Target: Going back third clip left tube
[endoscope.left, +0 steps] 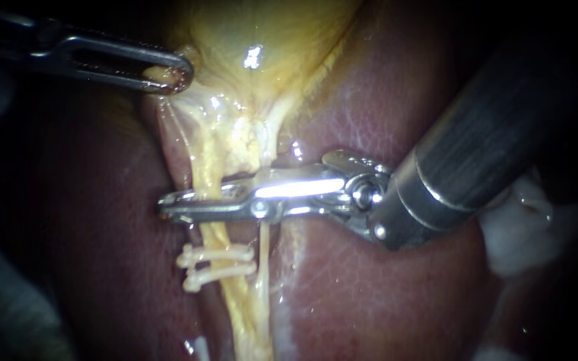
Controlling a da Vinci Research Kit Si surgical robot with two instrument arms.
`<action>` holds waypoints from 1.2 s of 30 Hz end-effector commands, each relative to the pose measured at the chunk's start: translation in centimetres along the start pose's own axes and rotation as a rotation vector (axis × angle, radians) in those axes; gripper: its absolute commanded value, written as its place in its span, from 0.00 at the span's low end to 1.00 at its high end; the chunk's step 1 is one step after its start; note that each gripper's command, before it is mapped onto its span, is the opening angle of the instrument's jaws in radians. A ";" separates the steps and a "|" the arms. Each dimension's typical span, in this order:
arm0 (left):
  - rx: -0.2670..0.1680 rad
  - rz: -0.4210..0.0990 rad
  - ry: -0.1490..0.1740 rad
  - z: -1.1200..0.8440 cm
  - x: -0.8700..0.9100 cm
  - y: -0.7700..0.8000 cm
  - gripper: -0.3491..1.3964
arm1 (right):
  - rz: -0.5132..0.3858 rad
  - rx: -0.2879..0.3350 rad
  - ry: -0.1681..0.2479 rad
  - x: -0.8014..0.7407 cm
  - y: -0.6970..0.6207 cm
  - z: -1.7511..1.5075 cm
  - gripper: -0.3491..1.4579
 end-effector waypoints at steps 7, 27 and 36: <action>0.000 0.000 0.000 0.00 0.00 0.00 0.00 | -0.036 -0.008 -0.002 -0.04 0.12 0.08 0.39; -0.002 0.001 -0.001 -0.04 -0.01 -0.01 0.00 | -0.285 -0.129 -0.101 -0.11 0.01 -0.28 0.45; -0.001 0.001 0.000 -0.06 -0.02 -0.02 0.00 | -0.541 -0.190 -0.139 -0.08 -0.54 -0.95 0.46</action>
